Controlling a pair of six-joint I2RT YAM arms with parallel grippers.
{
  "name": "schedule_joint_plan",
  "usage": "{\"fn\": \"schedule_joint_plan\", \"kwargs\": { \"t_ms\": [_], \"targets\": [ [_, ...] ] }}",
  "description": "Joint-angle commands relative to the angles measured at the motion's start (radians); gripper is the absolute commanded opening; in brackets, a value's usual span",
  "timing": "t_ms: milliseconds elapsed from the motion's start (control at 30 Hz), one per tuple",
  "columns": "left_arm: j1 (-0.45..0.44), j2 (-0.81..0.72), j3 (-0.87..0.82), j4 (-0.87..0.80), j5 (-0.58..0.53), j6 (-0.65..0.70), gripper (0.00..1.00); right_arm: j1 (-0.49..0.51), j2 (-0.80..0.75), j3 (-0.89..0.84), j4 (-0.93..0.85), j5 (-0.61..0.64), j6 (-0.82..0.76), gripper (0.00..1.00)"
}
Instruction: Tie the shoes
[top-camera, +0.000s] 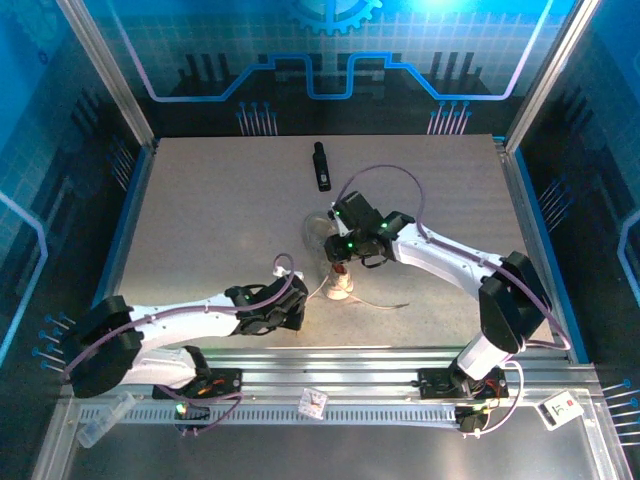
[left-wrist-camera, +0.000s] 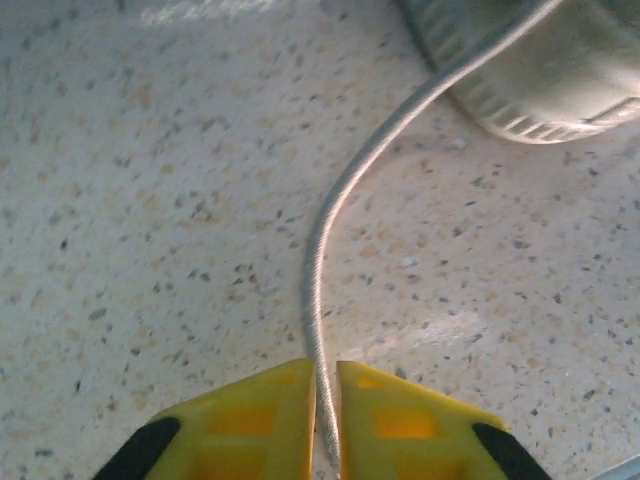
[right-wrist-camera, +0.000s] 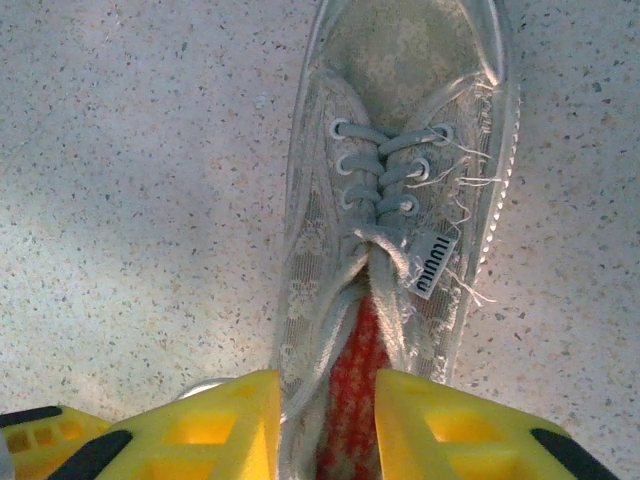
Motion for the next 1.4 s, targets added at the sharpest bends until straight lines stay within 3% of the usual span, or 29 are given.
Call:
{"fn": "schedule_joint_plan", "kwargs": {
  "t_ms": [0, 233, 467, 900, 967, 1233, 1367],
  "targets": [
    [-0.009, 0.005, -0.002, 0.029, 0.006, 0.012, 0.28, 0.005, 0.03, 0.017, -0.003, -0.027, 0.016, 0.32],
    [-0.022, 0.053, 0.009, 0.026, 0.002, 0.011, 0.34, 0.023, 0.11, 0.048, -0.011, -0.029, 0.019, 0.32],
    [-0.023, 0.06, 0.012, 0.02, -0.008, 0.017, 0.38, 0.023, 0.091, 0.044, -0.021, 0.004, 0.009, 0.13],
    [-0.031, 0.198, 0.073, 0.014, -0.006, 0.031, 0.46, -0.022, -0.021, 0.006, -0.051, -0.024, -0.002, 0.05],
    [-0.037, 0.219, 0.093, 0.004, -0.01, 0.042, 0.43, -0.031, -0.03, -0.001, -0.055, -0.036, -0.001, 0.04],
    [-0.047, 0.237, 0.116, 0.004, -0.016, 0.092, 0.03, -0.09, -0.071, -0.07, -0.084, -0.082, -0.009, 0.03],
    [-0.047, 0.207, 0.118, 0.006, -0.028, 0.127, 0.0, -0.116, -0.093, -0.108, -0.083, -0.122, -0.01, 0.04]
  ]
}}
